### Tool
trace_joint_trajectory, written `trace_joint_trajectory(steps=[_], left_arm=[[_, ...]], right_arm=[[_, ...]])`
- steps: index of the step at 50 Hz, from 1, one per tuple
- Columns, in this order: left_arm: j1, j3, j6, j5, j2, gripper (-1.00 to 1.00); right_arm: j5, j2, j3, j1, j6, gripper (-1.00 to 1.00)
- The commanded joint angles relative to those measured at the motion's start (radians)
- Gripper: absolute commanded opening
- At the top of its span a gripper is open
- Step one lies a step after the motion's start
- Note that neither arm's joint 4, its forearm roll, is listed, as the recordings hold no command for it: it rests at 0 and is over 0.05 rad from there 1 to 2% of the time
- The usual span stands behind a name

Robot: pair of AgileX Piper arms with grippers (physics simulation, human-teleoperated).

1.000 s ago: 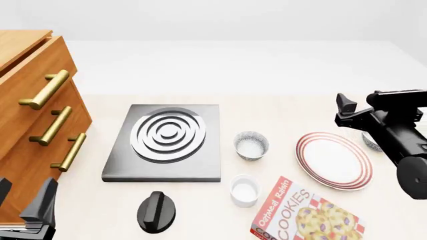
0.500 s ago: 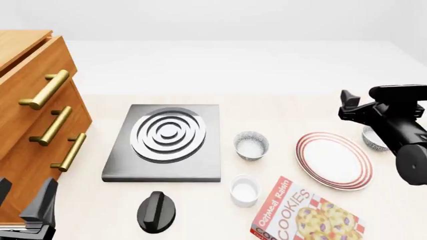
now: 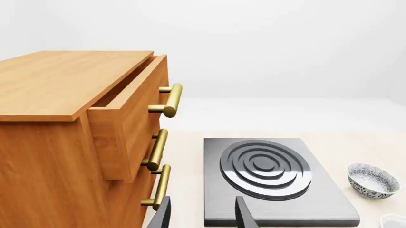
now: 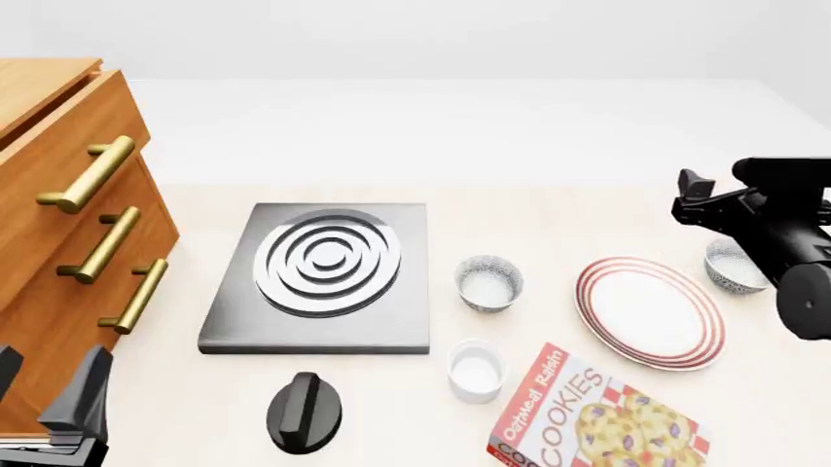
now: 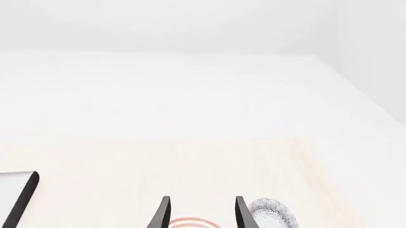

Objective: Pick the akita bowl next to the plate and place it on the plate.

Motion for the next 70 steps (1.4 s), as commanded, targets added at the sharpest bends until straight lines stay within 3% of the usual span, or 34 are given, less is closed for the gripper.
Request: trace_joint_trajectory(steps=[1, 70], left_arm=[[0.000, 0.000, 0.000, 0.000, 0.000, 1.00], [0.000, 0.000, 0.000, 0.000, 0.000, 1.00]], right_arm=[[0.007, 0.020, -0.020, -0.025, 0.011, 1.00], [0.013, 0.180, -0.134, -0.169, 0.038, 1.00]])
